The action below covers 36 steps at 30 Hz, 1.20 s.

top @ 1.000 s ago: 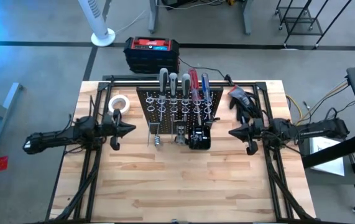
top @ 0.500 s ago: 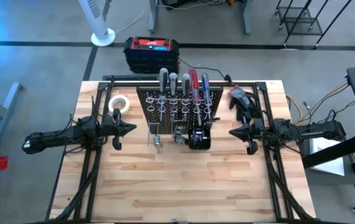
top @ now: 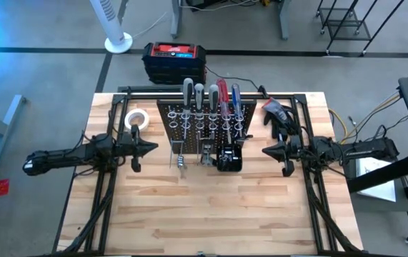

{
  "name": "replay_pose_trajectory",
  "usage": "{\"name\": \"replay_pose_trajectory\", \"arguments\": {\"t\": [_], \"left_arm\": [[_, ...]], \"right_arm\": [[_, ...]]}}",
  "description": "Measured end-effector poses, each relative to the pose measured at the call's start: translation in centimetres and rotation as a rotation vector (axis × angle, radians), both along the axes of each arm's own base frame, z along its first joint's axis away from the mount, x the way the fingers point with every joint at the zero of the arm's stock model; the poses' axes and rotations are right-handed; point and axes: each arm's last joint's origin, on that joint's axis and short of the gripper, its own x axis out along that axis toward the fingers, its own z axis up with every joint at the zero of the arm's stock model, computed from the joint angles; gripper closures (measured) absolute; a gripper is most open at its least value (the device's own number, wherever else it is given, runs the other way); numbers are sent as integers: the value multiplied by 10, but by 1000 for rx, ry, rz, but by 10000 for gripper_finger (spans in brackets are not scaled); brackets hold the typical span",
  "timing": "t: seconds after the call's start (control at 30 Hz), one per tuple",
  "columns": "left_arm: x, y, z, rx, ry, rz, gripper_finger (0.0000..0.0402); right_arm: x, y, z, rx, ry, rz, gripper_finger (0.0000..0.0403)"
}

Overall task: Hang tools onto peg board
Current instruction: Return to Home Position

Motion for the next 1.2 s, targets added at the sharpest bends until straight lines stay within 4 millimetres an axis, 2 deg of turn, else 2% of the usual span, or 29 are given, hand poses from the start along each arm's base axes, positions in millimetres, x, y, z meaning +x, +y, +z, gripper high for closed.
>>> {"name": "replay_pose_trajectory", "arguments": {"t": [1.2], "left_arm": [[4,1,-4,-10,66,-2,401]], "right_arm": [[0,0,0,-2,3,1,403]]}}
